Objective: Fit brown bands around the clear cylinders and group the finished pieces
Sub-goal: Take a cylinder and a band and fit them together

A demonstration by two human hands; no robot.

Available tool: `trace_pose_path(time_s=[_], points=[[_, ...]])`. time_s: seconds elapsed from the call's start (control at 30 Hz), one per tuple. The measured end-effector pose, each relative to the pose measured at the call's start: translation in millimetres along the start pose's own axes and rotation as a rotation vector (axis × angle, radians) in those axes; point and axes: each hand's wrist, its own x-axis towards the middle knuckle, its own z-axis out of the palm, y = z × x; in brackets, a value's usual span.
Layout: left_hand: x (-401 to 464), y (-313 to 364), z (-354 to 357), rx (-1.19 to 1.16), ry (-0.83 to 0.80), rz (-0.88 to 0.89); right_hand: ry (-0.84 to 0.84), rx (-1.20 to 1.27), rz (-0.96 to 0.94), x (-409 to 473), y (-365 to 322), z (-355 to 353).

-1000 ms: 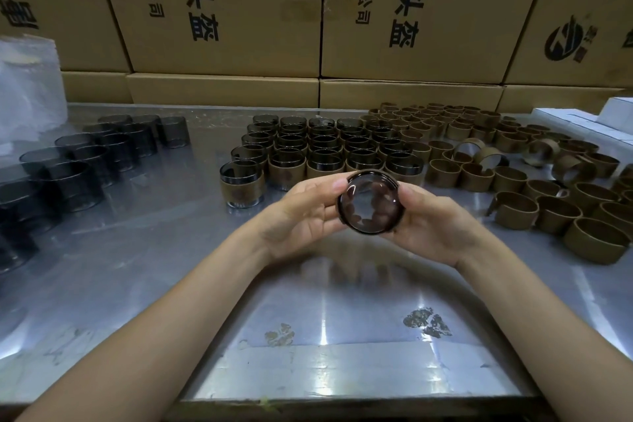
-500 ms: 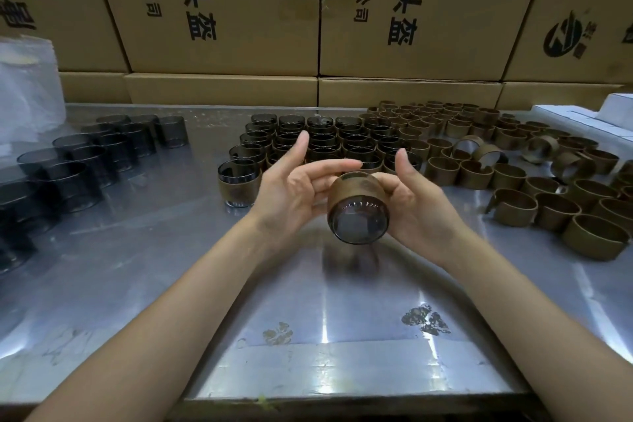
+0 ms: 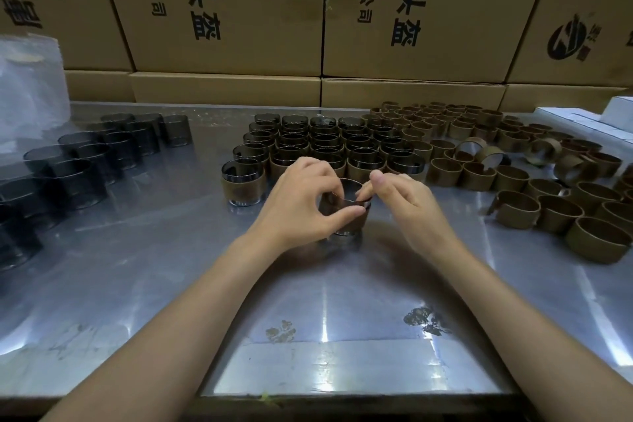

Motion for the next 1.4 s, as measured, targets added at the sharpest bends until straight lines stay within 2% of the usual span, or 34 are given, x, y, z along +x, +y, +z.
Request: trace_pose_path(time_s=[0.33,0.47,0.77,1.03,1.13,1.3,1.37,1.4], points=[[0,-17,-14,-0.042,-0.045,-0.156,0.027,0.066,0.046,2,7,-1],[-1,-28,-26,0.015,-0.053,-0.234,0.022,0.102,0.116,3,12,-3],[-4,-44,-42,0.158,-0.040,-0.298,-0.041,0.060,0.127,5,15,1],[-8,-50,-38,0.178,0.000,-0.283,-0.074,0.035,0.145,4,15,2],[-10,-55,-33,0.260,-0.021,-0.343,-0.078,0.041,0.155,4,14,1],[-12,-59,-26,0.318,-0.046,-0.298,-0.113,0.032,0.175,2,13,5],[-11,-58,-26,0.275,0.008,-0.261,-0.131,0.031,0.176,1,12,6],[-9,-58,-28,0.241,0.087,-0.252,-0.139,0.031,0.174,1,11,7]])
